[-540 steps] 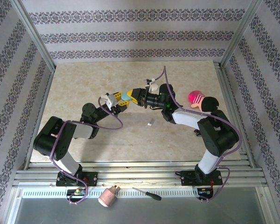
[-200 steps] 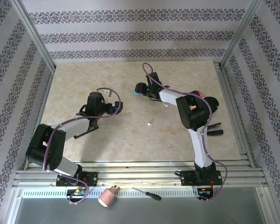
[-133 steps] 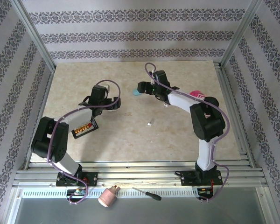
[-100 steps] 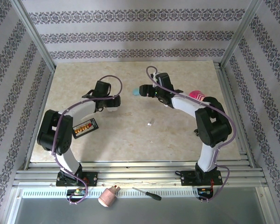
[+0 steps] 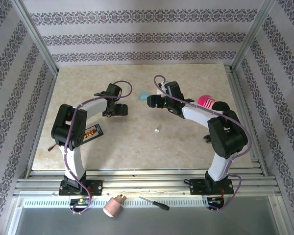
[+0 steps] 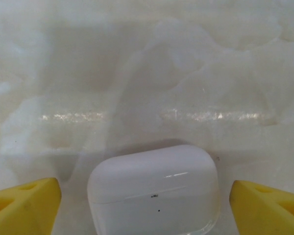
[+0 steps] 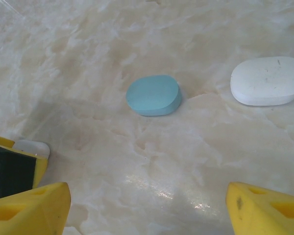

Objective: Insert the wireless bluetooth earbuds into the charging case

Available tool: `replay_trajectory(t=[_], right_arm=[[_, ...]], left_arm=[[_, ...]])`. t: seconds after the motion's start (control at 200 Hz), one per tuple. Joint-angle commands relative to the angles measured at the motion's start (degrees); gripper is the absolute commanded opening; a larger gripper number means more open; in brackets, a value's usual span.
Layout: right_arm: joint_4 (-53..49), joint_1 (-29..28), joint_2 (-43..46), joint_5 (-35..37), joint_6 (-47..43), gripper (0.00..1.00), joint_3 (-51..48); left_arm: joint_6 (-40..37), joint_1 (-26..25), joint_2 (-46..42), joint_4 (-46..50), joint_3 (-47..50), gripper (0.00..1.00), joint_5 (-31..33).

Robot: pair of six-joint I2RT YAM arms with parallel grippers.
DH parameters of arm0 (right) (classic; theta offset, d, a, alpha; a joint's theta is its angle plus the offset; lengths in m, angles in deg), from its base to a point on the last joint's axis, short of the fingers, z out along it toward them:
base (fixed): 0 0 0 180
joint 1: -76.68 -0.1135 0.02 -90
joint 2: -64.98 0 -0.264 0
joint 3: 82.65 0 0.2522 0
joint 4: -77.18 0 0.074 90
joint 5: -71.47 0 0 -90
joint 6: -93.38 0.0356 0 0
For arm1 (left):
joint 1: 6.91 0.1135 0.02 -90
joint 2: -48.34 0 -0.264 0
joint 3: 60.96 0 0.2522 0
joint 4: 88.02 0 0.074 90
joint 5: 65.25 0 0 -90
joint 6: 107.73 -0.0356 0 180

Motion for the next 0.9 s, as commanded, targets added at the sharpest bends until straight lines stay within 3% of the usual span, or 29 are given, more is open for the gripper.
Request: replay_trajectory(t=[0.0,0.32,0.39,0.585,0.894], right_arm=[[1.5,-0.3,1.7,-1.1,-1.0,0.82,-0.5],[2.1,-0.1,2.5,-2.4,0.2,0.82,-1.0],[2.4,0.0,3.1,-3.0,0.7,0.82,-1.5],[3.7,0.8,5.5,-6.8,3.5,0.82,-3.7],[3.8,6.1,10.3,-22.0,12.4,0.80,-8.5]], left_arm=[[0.7,-0.1,1.1,4.4,-1.4,0.85,-0.9],[-1.5,-0.9,1.4,5.3,-1.7,0.71,-0.2],[-2.2,-1.1,1.0,5.0,-1.6,0.61,0.1],[-5.5,-2.1,-1.0,3.3,-0.9,0.61,0.0],[-26.2,-7.7,-11.8,-10.0,7.9,0.58,-7.7]])
